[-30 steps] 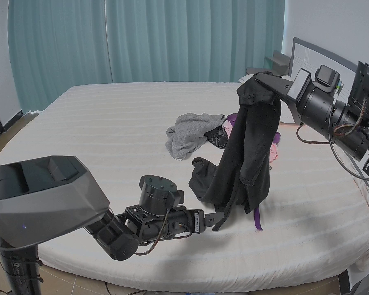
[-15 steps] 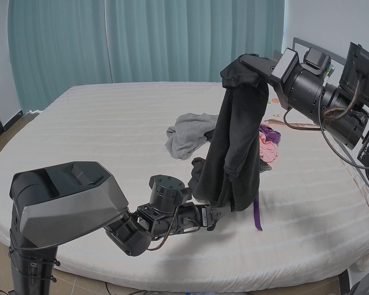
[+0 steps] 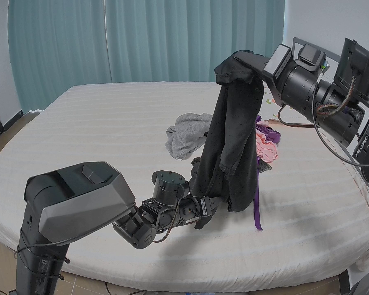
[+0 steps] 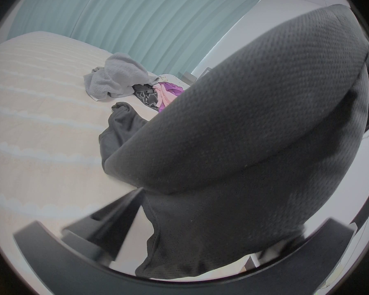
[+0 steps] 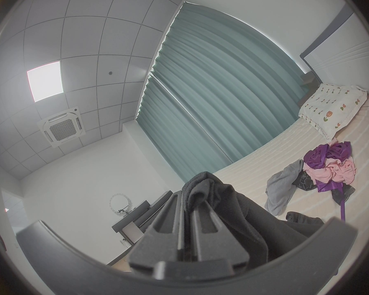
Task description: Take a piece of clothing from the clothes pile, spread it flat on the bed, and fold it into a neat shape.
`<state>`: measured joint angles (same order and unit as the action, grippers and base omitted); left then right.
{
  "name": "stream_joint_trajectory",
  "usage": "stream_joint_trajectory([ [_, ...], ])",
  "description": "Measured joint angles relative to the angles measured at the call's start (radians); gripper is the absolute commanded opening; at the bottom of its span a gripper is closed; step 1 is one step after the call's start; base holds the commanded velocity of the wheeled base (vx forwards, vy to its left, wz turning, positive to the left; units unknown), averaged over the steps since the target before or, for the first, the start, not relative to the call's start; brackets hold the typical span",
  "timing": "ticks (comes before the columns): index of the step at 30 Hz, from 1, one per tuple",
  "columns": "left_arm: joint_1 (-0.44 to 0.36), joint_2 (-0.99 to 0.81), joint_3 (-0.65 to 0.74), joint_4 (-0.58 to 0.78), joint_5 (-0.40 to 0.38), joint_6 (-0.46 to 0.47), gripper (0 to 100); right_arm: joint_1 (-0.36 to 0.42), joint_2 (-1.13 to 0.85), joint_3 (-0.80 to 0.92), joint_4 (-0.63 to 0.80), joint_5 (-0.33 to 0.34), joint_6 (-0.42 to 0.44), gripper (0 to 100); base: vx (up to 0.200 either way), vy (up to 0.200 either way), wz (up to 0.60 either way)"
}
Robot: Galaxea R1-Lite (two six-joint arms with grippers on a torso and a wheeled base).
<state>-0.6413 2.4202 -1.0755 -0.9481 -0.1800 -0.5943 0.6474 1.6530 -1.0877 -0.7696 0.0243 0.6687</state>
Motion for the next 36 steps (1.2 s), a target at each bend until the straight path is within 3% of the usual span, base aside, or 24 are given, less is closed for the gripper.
stream_joint_trajectory([
  [10, 0.050, -0.049, 0.071, 0.007, 0.032, -0.015, 0, -0.074, 0.021, 0.016, -0.005, 0.007, 0.003, 0, 0.000, 0.000, 0.00],
  [21, 0.124, -0.282, 0.171, 0.119, 0.037, -0.132, 0, -0.181, 0.154, 0.018, -0.010, 0.013, 0.014, 0, 0.000, 0.000, 0.00],
  [28, 0.217, -0.468, 0.163, 0.210, 0.092, -0.169, 0, -0.239, 0.256, 0.000, -0.141, 0.008, 0.016, 0, 0.000, 0.000, 0.00],
  [36, 0.258, -0.577, 0.167, 0.244, 0.109, -0.177, 0, -0.265, 0.246, 0.078, -0.217, 0.010, 0.017, 0, 0.000, 0.000, 0.00],
])
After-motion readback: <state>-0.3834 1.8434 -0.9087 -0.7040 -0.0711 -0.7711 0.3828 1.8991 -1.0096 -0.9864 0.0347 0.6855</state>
